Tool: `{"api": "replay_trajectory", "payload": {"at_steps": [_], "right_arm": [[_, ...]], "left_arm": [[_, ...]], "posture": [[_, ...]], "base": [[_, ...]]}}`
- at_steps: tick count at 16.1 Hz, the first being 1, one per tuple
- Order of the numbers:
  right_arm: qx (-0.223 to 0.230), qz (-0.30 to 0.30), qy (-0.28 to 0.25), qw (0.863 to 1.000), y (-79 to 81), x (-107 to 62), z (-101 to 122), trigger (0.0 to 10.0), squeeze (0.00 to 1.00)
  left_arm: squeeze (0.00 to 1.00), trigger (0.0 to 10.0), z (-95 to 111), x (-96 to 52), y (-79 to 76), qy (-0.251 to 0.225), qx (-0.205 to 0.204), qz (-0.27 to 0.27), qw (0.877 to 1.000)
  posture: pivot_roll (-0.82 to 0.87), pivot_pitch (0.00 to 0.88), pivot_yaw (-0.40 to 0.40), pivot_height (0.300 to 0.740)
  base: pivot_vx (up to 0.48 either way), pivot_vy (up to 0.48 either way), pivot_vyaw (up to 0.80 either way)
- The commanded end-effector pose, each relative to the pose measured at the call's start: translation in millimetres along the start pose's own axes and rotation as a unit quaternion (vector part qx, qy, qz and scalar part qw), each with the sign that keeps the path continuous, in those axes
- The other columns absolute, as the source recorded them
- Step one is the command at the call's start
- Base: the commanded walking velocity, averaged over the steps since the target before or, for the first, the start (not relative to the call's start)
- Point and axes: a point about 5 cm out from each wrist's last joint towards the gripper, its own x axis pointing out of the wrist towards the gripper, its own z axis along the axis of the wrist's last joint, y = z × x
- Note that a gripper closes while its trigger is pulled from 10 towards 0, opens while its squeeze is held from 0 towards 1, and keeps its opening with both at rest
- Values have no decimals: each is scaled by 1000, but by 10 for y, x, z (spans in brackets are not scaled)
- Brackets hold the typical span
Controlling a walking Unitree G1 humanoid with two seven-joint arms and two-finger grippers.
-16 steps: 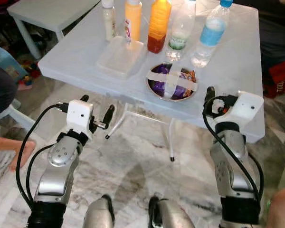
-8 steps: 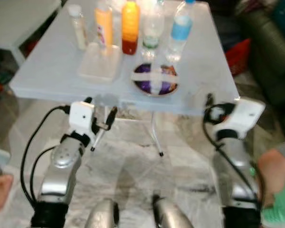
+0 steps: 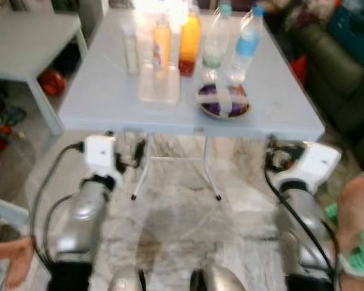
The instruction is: Restocking fridge
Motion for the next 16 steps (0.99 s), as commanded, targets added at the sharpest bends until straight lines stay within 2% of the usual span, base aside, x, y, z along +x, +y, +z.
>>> {"api": "replay_trajectory", "payload": {"at_steps": [1,5,8,11,16], "right_arm": [[-4,-7,0,1000,-61,18,18,10000,0],[-3,3,2,1000,-8,39,29,10000,0],[2,14,-17,1000,79,121,140,10000,0],[11,12,-5,1000,79,120,92,10000,0],[-10,18,-4,1000,39,48,53,10000,0]], "left_arm": [[0,10000,77,26,-86,-18,-11,-18,1000],[0,10000,45,-25,-90,-14,-23,-17,999],[0,10000,60,4,-164,-17,-32,-25,999],[0,10000,44,-24,-245,-14,-39,-38,998],[0,10000,29,-41,-183,-10,-36,-28,999]], "posture": [[-23,78,-26,740],[-35,99,-33,740],[-32,119,-43,740],[-29,125,-45,740],[-37,122,-42,740]], "base": [[0,0,-525],[308,0,0],[376,0,0],[391,0,0],[385,0,0]]}}
